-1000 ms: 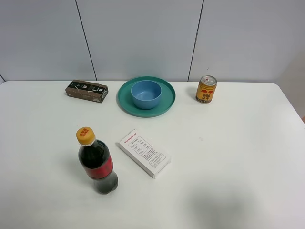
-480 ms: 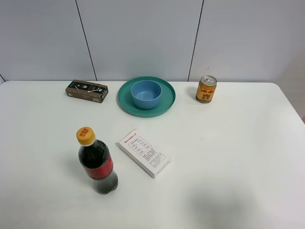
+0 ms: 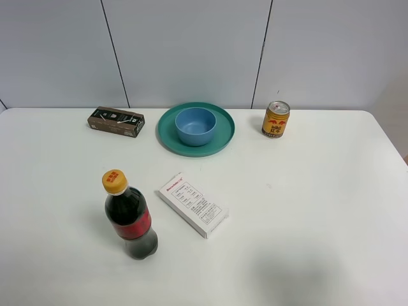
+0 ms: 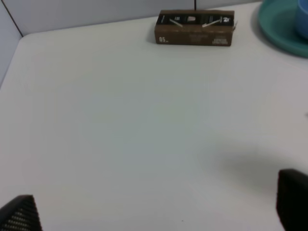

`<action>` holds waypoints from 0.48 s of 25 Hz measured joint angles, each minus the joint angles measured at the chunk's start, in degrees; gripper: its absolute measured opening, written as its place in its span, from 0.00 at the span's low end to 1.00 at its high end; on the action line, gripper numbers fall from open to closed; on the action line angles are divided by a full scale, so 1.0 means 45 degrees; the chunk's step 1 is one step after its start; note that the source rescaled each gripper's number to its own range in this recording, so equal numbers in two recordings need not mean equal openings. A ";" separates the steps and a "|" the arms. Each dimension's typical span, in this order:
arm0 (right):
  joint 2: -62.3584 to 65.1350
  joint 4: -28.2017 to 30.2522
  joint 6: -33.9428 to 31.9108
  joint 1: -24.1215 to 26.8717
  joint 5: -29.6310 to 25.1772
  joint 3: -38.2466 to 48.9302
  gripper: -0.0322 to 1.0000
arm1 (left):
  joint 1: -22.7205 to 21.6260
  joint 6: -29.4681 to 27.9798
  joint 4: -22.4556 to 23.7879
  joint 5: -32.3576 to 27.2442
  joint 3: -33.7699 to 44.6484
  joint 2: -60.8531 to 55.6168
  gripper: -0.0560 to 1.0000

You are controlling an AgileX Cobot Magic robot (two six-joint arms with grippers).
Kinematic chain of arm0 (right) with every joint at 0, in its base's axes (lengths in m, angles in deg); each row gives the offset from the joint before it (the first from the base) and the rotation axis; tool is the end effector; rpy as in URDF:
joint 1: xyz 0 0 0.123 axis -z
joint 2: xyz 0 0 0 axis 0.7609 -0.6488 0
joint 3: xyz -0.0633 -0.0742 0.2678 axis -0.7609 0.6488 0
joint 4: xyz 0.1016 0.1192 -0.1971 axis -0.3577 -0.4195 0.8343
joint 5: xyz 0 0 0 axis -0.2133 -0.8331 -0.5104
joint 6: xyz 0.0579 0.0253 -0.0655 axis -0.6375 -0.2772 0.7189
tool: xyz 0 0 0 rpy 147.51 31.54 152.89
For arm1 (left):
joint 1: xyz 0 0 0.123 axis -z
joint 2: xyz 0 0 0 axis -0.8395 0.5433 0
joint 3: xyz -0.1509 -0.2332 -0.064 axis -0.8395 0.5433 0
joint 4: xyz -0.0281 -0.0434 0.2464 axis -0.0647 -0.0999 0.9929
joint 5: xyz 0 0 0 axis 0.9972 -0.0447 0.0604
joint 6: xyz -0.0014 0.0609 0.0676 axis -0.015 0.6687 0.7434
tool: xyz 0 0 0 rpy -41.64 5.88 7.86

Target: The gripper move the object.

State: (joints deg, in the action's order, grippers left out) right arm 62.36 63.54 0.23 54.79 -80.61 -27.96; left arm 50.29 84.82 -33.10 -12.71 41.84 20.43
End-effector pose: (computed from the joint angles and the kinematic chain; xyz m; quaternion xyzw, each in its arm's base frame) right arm -0.0052 0.0065 0.2765 -0.0093 0.8546 -0.0153 0.5189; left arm -0.0063 -0.0043 0.2807 0.0159 0.8472 0.0497 0.5287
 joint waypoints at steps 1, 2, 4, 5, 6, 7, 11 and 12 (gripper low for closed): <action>0.0000 0.0000 0.0000 0.0000 0.0000 0.0000 1.00 | 0.0000 0.0000 -0.0012 -0.0012 0.0010 0.0000 1.00; 0.0000 0.0000 0.0000 0.0000 0.0000 0.0000 1.00 | 0.0000 0.0000 -0.0015 -0.0012 0.0010 0.0000 1.00; 0.0000 0.0000 0.0000 0.0000 0.0000 0.0000 1.00 | 0.0000 0.0000 -0.0025 -0.0012 0.0010 0.0000 1.00; 0.0000 0.0000 0.0000 0.0000 0.0000 0.0000 1.00 | 0.0000 0.0000 -0.0030 -0.0012 0.0010 0.0000 1.00; 0.0000 0.0000 0.0000 0.0000 0.0000 0.0000 1.00 | 0.0000 0.0011 -0.0040 -0.0012 0.0010 0.0000 1.00; 0.0000 0.0000 0.0000 0.0000 0.0000 0.0000 1.00 | 0.0000 0.0011 -0.0040 -0.0012 0.0010 0.0000 1.00; 0.0000 0.0000 0.0000 0.0000 0.0000 0.0000 1.00 | 0.0000 0.0011 -0.0040 -0.0012 0.0010 0.0000 1.00; 0.0000 0.0000 0.0000 0.0000 0.0000 0.0000 1.00 | 0.0000 0.0011 -0.0040 -0.0012 0.0010 0.0000 1.00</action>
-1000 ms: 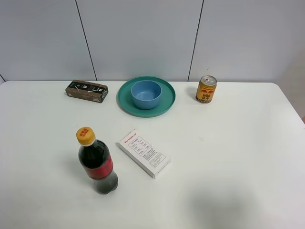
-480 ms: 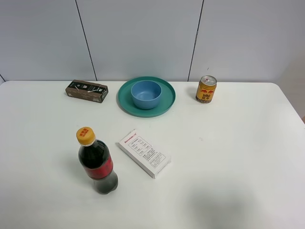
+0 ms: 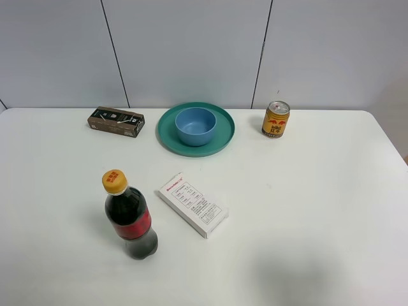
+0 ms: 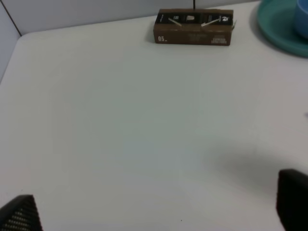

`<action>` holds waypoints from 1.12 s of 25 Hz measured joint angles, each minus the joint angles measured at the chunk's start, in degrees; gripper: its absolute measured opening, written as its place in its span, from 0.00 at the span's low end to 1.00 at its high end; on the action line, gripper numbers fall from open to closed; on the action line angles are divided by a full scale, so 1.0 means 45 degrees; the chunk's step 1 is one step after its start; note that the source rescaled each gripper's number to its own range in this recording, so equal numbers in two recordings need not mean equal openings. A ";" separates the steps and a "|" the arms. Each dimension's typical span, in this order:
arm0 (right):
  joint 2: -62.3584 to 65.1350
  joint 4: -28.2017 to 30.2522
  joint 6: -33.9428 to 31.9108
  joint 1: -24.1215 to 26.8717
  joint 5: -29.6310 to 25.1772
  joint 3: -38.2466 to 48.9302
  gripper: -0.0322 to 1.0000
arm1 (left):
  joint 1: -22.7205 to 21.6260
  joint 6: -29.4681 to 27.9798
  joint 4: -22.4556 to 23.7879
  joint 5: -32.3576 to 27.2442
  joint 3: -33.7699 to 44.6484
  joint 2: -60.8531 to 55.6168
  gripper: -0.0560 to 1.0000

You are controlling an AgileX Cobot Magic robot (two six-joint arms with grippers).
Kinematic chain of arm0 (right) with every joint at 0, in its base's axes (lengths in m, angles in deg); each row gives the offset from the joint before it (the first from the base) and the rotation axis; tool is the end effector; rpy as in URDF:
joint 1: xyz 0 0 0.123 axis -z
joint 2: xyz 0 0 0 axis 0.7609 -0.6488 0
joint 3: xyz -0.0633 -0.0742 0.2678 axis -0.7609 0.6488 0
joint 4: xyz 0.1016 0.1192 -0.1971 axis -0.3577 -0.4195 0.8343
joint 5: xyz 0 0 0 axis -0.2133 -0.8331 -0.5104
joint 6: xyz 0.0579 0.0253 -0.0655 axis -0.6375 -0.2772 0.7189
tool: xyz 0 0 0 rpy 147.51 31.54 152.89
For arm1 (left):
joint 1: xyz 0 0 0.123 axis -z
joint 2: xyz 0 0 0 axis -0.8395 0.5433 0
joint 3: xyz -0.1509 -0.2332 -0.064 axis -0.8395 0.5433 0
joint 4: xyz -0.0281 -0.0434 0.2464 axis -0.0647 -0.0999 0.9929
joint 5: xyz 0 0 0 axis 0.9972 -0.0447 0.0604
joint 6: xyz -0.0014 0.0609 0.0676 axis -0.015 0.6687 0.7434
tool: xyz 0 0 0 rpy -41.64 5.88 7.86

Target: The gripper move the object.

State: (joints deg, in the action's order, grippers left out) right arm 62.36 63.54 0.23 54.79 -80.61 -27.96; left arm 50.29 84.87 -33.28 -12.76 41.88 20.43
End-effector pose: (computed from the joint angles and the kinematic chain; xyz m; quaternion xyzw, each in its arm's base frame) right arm -0.0052 0.0065 0.2765 -0.0093 0.8546 -0.0153 0.5189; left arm -0.0063 -0.0046 0.2804 0.0163 0.8476 0.0483 0.5282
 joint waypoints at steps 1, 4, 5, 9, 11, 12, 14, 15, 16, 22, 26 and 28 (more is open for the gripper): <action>0.0000 0.0000 0.0000 0.0000 0.0000 0.0000 1.00 | 0.0013 0.0000 -0.0004 0.0000 0.0000 0.0000 1.00; 0.0000 0.0000 0.0000 0.0000 0.0000 0.0000 1.00 | 0.0022 0.0000 -0.0004 0.0000 0.0000 0.0000 1.00; 0.0000 0.0000 0.0000 0.0000 0.0000 0.0000 1.00 | 0.0028 0.0000 -0.0004 0.0000 0.0000 0.0000 1.00; 0.0000 0.0000 0.0000 0.0000 0.0000 0.0000 1.00 | 0.0028 -0.0014 -0.0004 0.0000 0.0000 0.0000 1.00; 0.0000 0.0000 0.0000 0.0000 0.0000 0.0000 1.00 | 0.0028 -0.0014 -0.0015 0.0000 0.0000 0.0000 1.00; 0.0000 0.0000 0.0000 0.0000 0.0000 0.0000 1.00 | 0.0028 -0.0014 -0.0015 0.0000 0.0000 0.0000 1.00; 0.0000 0.0000 0.0000 0.0000 0.0000 0.0000 1.00 | 0.0028 -0.0014 -0.0015 0.0000 0.0000 0.0000 1.00; 0.0000 0.0000 0.0000 0.0000 0.0000 0.0000 1.00 | 0.0028 -0.0014 -0.0015 0.0000 0.0000 0.0000 1.00; 0.0000 0.0000 0.0000 0.0000 0.0000 0.0000 1.00 | 0.0028 -0.0014 -0.0015 0.0000 0.0000 0.0000 1.00; 0.0000 0.0000 0.0000 0.0000 0.0000 0.0000 1.00 | 0.0028 -0.0002 -0.0015 0.0000 0.0000 0.0000 1.00; 0.0000 0.0000 0.0000 0.0000 0.0000 0.0000 1.00 | 0.0028 -0.0002 -0.0015 0.0000 0.0000 0.0000 1.00; 0.0000 0.0000 0.0000 0.0000 0.0000 0.0000 1.00 | 0.0028 -0.0002 -0.0015 0.0000 0.0000 0.0000 1.00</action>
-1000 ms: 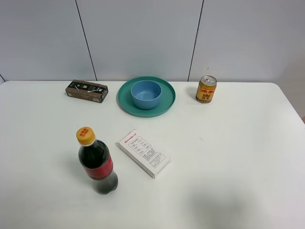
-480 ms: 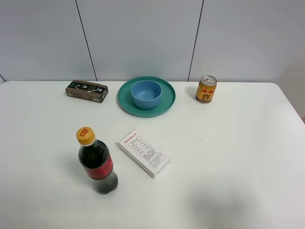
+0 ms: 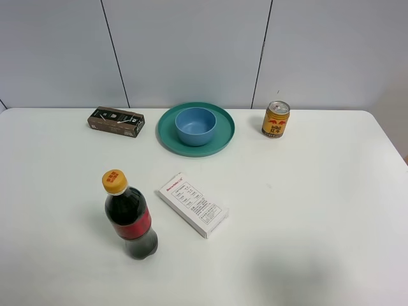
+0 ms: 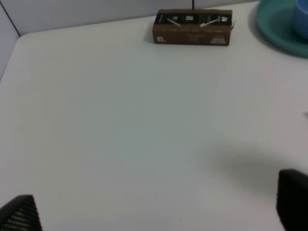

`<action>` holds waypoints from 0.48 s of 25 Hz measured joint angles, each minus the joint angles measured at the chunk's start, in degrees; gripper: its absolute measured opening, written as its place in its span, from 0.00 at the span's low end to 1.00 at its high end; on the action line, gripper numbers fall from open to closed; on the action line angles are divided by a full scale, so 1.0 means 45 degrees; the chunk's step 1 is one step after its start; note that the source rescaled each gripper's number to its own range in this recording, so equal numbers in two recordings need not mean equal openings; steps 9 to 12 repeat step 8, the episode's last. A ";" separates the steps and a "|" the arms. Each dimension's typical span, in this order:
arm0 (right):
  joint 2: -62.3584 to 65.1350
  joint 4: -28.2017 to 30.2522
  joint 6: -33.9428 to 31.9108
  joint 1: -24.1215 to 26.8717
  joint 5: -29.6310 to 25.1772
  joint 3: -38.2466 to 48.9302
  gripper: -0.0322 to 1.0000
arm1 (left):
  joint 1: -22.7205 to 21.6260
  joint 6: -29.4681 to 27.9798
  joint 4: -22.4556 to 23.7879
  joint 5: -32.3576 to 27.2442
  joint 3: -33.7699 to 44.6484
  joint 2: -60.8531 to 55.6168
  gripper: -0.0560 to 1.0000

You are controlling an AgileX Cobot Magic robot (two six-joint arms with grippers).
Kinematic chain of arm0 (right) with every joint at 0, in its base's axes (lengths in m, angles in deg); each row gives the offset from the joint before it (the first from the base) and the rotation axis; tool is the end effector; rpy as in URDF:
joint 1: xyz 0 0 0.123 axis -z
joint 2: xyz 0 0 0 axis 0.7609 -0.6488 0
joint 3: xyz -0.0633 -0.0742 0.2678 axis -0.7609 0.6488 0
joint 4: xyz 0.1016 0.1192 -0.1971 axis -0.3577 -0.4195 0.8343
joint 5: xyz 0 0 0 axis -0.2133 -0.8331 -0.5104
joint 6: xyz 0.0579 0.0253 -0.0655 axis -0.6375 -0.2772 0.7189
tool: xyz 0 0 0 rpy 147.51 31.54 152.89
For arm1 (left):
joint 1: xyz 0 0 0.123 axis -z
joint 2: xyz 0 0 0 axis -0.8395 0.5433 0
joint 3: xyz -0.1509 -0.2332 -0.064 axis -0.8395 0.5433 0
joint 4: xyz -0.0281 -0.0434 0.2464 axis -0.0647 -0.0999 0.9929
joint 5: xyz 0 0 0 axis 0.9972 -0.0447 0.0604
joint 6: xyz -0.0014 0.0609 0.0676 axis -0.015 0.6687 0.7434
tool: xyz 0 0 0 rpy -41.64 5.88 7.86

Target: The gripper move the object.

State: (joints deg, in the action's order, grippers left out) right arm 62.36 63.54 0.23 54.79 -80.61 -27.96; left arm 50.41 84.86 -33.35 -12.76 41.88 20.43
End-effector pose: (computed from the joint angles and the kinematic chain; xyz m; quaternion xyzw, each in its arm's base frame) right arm -0.0052 0.0065 0.2765 -0.0093 0.8546 -0.0153 0.5189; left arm -0.0063 -0.0046 0.2804 0.0172 0.8476 0.0471 0.5283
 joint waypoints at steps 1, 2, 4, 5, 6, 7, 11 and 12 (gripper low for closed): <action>0.0000 0.0000 0.0000 0.0000 0.0000 0.0000 1.00 | 0.0000 0.0000 0.0000 0.0000 0.0000 0.0000 1.00; 0.0000 0.0000 0.0000 0.0000 0.0000 0.0000 1.00 | 0.0000 0.0000 0.0000 0.0000 0.0000 0.0000 1.00; 0.0000 0.0000 0.0000 0.0000 0.0000 0.0000 1.00 | 0.0000 0.0000 0.0000 0.0000 0.0000 0.0000 1.00; 0.0000 0.0000 0.0000 0.0000 0.0000 0.0000 1.00 | 0.0000 -0.0015 0.0000 0.0000 0.0000 0.0000 1.00; 0.0000 0.0000 0.0000 0.0000 0.0000 0.0000 1.00 | 0.0000 -0.0015 0.0000 0.0000 0.0000 0.0000 1.00; 0.0000 0.0000 0.0000 0.0000 0.0000 0.0000 1.00 | 0.0000 -0.0015 0.0000 0.0000 0.0000 0.0000 1.00; 0.0000 0.0000 0.0000 0.0000 0.0000 0.0000 1.00 | 0.0000 -0.0015 0.0000 0.0000 0.0000 0.0000 1.00; 0.0000 0.0000 0.0000 0.0000 0.0000 0.0000 1.00 | 0.0000 -0.0015 0.0000 0.0000 0.0000 0.0000 1.00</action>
